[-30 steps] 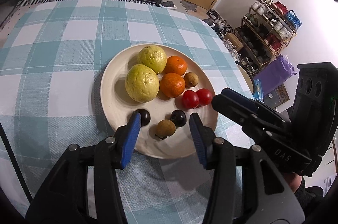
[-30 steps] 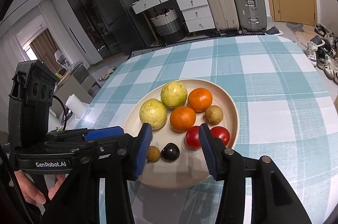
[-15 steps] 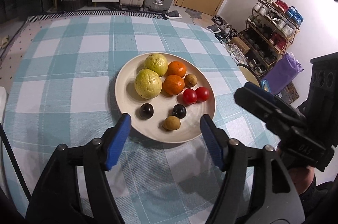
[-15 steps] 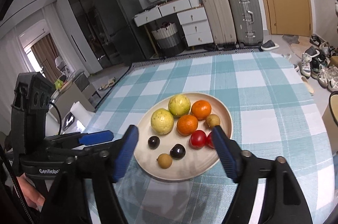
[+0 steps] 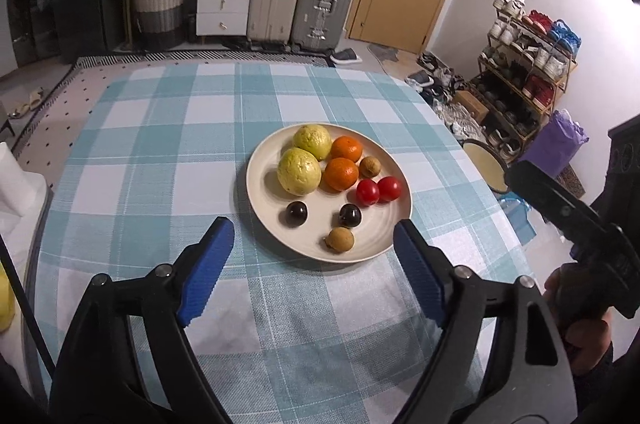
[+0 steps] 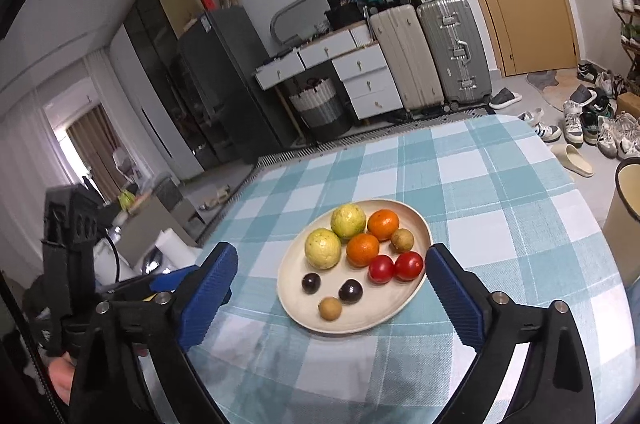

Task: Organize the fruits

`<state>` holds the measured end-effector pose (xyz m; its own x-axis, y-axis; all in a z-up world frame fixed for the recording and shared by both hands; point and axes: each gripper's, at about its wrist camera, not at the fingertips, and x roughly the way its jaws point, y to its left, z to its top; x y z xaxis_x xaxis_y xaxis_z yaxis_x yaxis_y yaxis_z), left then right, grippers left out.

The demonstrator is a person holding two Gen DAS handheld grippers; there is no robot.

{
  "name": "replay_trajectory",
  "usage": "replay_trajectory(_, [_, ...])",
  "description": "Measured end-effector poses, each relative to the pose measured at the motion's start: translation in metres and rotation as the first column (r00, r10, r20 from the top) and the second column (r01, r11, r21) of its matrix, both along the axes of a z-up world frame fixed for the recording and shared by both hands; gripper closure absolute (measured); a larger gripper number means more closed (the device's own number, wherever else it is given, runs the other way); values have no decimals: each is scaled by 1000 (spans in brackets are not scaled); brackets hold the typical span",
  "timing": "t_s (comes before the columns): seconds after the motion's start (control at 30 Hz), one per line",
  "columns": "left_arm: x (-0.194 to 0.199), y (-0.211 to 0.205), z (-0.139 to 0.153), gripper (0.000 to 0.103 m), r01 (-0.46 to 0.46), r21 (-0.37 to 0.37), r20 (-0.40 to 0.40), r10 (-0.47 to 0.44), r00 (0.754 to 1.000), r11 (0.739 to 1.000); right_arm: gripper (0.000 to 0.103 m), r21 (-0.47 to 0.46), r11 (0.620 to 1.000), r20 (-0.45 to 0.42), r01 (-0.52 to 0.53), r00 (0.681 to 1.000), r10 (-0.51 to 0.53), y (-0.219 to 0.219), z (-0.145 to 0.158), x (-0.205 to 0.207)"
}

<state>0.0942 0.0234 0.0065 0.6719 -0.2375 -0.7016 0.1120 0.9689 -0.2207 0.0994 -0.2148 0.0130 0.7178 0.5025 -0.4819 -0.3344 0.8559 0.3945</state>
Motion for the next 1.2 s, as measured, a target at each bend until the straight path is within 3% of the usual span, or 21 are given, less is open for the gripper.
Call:
replay_trajectory(0.27, [-23,-6,7,21,-16,24,68,14,998,1000,0,-22,1000,144,-12,989,15,4,11,-34])
replay_trajectory(0.5, [-31,-4,6,17,-43,39,97,39,994,998,0,-65,997,211,-30,977,44,10,9,-51])
replay_trajectory(0.77, [-34,4,3,15,-96,34,140,90,986,995,0,-85,996,244,-32,968,52,13,8,-59])
replay_trajectory(0.93, [-40,6,-1,3,-124,49,176,114,978,991,0,-105,994,246,-32,968,57,16,2,-59])
replay_trajectory(1.2, [-49,8,-9,1,-156,61,249,136,959,986,0,-135,991,269,-25,961,61,18,-6,-60])
